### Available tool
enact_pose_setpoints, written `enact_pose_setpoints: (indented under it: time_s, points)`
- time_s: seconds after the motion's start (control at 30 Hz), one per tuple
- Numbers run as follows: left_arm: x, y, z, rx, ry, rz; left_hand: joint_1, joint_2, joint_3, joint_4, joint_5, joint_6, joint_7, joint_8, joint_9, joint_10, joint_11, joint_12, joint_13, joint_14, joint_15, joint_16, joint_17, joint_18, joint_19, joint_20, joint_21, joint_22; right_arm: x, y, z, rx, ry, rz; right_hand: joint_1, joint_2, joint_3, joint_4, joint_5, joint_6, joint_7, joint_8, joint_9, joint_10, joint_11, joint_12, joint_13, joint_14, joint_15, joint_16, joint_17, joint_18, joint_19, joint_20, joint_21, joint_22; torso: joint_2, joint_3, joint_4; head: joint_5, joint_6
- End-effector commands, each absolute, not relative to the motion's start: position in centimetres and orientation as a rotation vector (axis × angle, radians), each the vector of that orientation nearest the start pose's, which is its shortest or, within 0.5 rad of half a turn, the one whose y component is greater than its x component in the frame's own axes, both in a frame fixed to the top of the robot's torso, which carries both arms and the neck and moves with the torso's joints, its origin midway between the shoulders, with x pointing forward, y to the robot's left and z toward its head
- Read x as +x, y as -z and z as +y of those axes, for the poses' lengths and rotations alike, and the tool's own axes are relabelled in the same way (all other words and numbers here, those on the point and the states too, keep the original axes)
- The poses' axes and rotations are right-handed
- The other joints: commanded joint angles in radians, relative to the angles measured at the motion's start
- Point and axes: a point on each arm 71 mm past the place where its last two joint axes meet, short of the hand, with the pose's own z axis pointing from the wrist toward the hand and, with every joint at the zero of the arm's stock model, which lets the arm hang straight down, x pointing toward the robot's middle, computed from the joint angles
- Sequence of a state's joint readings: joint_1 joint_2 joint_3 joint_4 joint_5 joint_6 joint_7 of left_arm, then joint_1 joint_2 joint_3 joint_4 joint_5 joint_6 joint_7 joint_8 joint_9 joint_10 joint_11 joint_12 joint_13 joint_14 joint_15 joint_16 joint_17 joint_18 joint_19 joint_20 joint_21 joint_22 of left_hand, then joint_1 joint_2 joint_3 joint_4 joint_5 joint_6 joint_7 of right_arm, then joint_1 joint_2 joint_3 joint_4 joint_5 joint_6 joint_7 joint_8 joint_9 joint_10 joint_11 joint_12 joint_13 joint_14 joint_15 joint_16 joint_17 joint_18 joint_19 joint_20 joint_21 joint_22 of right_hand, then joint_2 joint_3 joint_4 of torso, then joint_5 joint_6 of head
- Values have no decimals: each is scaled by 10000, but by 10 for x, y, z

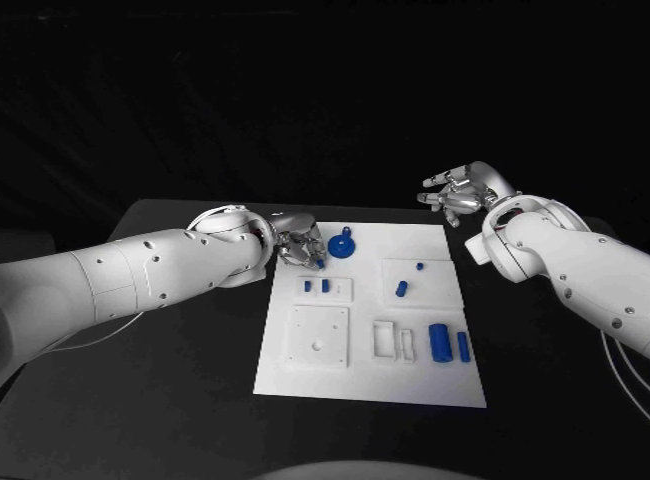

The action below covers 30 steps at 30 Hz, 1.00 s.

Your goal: Assemble the parts on the task board

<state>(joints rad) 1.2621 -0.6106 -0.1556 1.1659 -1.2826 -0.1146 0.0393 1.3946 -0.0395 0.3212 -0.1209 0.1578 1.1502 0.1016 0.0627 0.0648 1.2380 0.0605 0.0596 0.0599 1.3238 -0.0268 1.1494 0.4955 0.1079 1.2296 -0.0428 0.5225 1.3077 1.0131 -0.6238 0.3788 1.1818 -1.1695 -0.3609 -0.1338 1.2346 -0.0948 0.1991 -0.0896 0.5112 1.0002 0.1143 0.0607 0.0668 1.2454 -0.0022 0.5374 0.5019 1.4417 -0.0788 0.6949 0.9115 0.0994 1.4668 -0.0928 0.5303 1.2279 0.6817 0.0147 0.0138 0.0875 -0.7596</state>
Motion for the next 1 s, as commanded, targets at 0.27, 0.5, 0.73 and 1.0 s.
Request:
enact_pose_setpoints:
  time_s: [0.27, 0.5, 0.73, 1.0]
  points:
    - [536, 223, 178, 2103, 6771, 19112, 49, -2, 18, -24, 11, 4, 32, 0, 1, 5, -5, -6, -8, 33, 12, -63, 19, 169, -55, -5, 74, 206, 559, 173, -223, 5208, -7652, 15247, -62, -26, 38, 11, -37, 51, 25, 20, 0, -2, -47, -58, -13, 29, 15, -30, -10, 169, 449, -45, 46, -4, 0, -6, 2, -4, -16]
    - [535, 224, 176, 2162, 6770, 19135, 40, 14, -4, -20, -8, 15, 28, -1, 0, 12, -11, -6, -8, 40, 8, -66, 22, 166, -56, -8, 85, 202, 559, 173, -223, 5212, -7647, 15253, -62, -26, 38, 11, -37, 51, 25, 20, 0, -2, -47, -58, -13, 29, 15, -30, -10, 169, 449, -45, 46, -4, -2, -3, -4, -6, -21]
    - [534, 227, 178, 2238, 6605, 19155, 42, 25, -32, -19, -18, 53, 19, 3, 3, 50, -22, -5, -7, 39, 2, -68, 26, 160, -67, -11, 94, 203, 559, 173, -223, 5216, -7637, 15259, -63, -24, 32, 12, -36, 51, 25, 21, 1, -1, -47, -57, -13, 30, 14, -30, -10, 169, 449, -45, 45, -5, -1, 3, -6, -3, -23]
    - [533, 230, 176, 2382, 6530, 19207, 45, 26, -58, -19, -25, 70, 13, 2, 2, 65, -29, -6, -8, 39, -2, -70, 28, 152, -77, -16, 98, 202, 559, 173, -223, 5218, -7634, 15254, -66, -19, 7, 19, -30, 53, 23, 22, 1, 2, -48, -56, -12, 31, 14, -30, -11, 170, 448, -45, 41, -11, 3, 3, -12, -3, -31]
